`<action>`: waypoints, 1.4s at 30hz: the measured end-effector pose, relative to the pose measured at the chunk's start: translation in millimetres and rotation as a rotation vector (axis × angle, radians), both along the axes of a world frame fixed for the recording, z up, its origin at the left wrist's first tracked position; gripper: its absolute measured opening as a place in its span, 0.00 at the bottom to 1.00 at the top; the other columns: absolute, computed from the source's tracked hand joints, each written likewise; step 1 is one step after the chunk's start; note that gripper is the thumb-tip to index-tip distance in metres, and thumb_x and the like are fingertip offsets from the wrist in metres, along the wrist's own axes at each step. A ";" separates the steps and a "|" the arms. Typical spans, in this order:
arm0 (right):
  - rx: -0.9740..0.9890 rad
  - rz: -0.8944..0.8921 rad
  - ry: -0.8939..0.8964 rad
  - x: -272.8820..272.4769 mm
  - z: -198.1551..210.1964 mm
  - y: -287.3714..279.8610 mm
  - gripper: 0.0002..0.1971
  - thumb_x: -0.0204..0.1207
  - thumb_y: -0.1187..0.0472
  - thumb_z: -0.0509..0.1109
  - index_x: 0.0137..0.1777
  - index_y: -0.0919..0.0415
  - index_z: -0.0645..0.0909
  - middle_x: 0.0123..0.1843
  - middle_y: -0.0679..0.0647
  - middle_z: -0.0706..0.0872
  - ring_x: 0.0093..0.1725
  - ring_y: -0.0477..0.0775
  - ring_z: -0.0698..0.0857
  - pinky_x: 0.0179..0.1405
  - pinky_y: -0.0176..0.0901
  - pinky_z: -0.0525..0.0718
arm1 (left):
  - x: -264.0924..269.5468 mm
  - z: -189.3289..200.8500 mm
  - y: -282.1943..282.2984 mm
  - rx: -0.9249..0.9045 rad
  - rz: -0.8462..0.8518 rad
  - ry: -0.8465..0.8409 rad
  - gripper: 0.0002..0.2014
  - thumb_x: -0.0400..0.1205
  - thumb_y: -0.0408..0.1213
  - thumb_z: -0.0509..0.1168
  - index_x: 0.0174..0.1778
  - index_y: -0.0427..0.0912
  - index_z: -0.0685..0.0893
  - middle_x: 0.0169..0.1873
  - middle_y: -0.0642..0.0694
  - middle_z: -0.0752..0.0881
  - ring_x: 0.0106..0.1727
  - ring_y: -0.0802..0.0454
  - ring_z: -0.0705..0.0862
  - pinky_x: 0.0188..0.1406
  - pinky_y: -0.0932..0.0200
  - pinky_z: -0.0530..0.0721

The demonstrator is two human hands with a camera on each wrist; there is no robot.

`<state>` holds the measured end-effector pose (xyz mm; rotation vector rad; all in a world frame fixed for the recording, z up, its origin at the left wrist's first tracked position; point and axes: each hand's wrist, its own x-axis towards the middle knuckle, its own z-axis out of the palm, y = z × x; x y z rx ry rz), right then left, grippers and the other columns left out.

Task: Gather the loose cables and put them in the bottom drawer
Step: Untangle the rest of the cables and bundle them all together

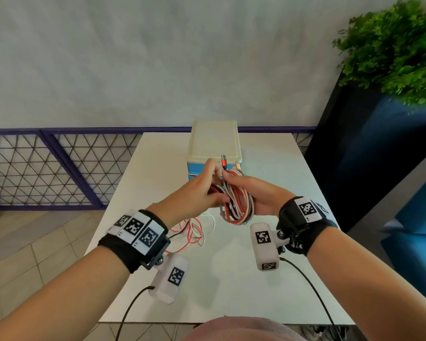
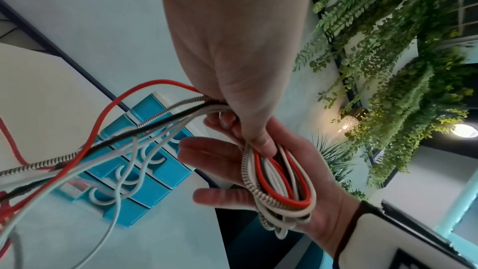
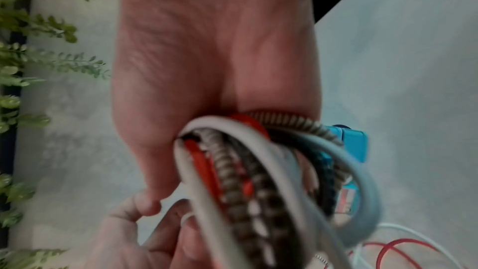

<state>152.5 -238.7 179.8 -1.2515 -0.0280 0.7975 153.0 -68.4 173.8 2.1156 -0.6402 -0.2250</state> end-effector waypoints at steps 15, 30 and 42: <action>0.002 0.137 0.022 4.6 -14.6 -1.4 0.14 0.84 0.52 0.61 0.39 0.58 0.75 0.27 0.49 0.70 0.20 0.42 0.69 0.24 0.36 0.75 | 21.8 -10.7 7.4 -0.072 0.124 0.216 0.28 0.74 0.36 0.75 0.53 0.45 0.59 0.23 0.53 0.78 0.20 0.59 0.69 0.20 0.65 0.72; -0.292 0.010 -0.302 8.3 -18.1 -5.9 0.07 0.85 0.61 0.64 0.48 0.62 0.80 0.30 0.51 0.78 0.26 0.47 0.77 0.31 0.43 0.85 | 23.3 -14.1 43.4 -0.246 -0.075 1.024 0.28 0.80 0.64 0.50 0.36 0.42 0.78 0.19 0.52 0.66 0.18 0.57 0.64 0.34 0.60 0.75; -0.290 -0.225 -0.344 18.2 -22.7 -13.8 0.10 0.86 0.63 0.61 0.57 0.70 0.78 0.29 0.51 0.73 0.24 0.45 0.74 0.29 0.40 0.82 | 20.1 -34.8 52.7 -0.383 -0.289 1.061 0.19 0.78 0.58 0.64 0.38 0.44 0.79 0.32 0.48 0.81 0.42 0.49 0.83 0.66 0.48 0.69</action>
